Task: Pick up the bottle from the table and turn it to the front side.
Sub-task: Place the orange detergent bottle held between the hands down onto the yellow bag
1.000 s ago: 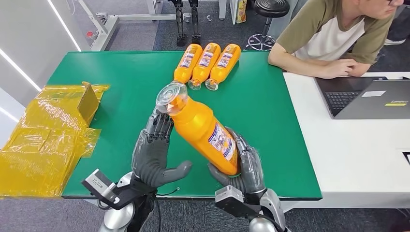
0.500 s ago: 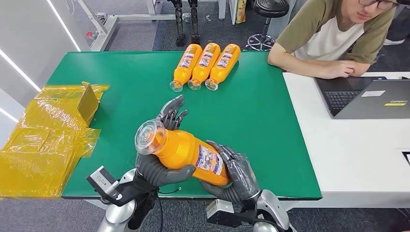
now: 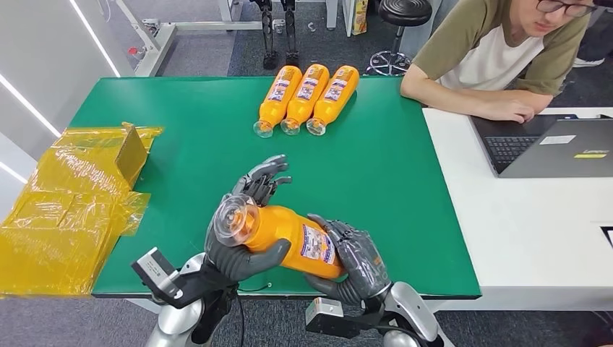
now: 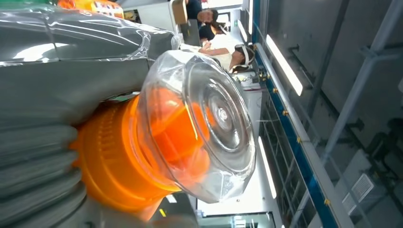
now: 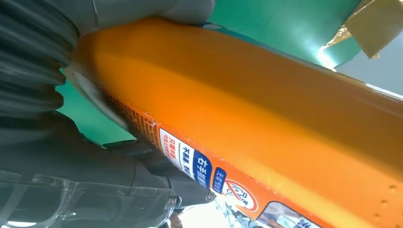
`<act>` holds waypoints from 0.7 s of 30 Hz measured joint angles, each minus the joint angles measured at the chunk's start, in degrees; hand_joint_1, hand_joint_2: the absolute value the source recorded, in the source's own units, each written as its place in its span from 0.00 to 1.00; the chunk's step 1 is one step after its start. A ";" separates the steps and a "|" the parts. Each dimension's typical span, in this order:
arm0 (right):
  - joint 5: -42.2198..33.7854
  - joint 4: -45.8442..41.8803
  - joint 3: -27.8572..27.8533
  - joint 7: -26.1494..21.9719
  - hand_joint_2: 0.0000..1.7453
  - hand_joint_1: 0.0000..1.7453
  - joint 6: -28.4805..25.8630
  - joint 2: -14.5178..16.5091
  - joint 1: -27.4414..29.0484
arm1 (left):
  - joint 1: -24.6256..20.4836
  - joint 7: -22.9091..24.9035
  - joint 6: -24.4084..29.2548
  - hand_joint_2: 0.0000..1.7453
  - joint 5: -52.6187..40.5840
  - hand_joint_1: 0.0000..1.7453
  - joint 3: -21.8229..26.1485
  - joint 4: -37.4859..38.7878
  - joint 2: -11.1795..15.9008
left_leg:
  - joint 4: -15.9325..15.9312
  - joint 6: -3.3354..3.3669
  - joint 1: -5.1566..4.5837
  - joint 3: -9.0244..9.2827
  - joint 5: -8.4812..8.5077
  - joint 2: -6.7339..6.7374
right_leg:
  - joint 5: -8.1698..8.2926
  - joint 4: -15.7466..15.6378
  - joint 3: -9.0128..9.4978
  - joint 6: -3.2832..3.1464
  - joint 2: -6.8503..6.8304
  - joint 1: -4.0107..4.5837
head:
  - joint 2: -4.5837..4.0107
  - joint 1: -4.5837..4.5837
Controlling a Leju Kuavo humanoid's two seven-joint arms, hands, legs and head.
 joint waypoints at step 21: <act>-6.85 1.80 0.32 -1.72 1.00 0.00 -15.26 4.45 -0.16 | -0.19 2.16 5.11 1.00 -3.91 1.00 -0.04 0.01 -1.16 | -0.01 0.00 0.01 -0.01 0.01 -0.01 | 0.00 0.03 0.01 0.00 -0.01 0.00 | 0.00 0.01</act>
